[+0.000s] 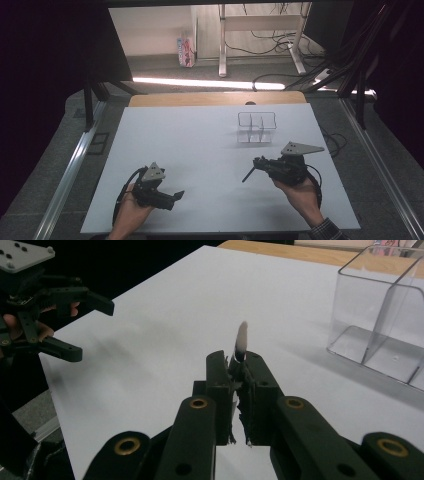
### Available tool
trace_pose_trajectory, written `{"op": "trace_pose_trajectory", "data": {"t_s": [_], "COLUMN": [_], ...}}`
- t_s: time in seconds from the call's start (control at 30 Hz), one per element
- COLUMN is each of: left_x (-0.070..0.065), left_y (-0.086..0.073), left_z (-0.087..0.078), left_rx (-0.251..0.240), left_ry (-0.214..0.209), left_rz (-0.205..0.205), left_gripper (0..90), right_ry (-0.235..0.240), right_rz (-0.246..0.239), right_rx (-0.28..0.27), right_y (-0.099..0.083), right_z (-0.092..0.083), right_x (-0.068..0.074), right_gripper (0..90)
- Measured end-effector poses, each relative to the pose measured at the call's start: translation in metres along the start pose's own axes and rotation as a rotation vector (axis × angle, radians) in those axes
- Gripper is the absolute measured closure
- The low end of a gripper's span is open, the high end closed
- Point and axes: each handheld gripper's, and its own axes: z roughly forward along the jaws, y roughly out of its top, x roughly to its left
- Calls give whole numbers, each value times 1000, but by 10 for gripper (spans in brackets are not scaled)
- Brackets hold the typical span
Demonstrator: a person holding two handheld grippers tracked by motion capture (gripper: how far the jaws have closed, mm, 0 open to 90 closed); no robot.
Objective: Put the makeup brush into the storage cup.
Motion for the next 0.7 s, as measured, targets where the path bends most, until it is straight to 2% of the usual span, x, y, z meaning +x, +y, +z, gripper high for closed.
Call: {"op": "trace_pose_trajectory", "data": {"t_s": [0.3,0.7], "left_x": [9,13], "left_y": [-12,-25], "left_z": [-10,-20], "left_rx": [0,-4], "left_ry": [37,57], "left_rz": [-34,-60], "left_gripper": [1,1], "right_ry": [-23,-61], "right_rz": [-14,-2], "right_rx": [-16,-55], "right_y": [3,10], "right_z": [-4,-9], "right_x": [-5,-13], "right_gripper": [836,836]}}
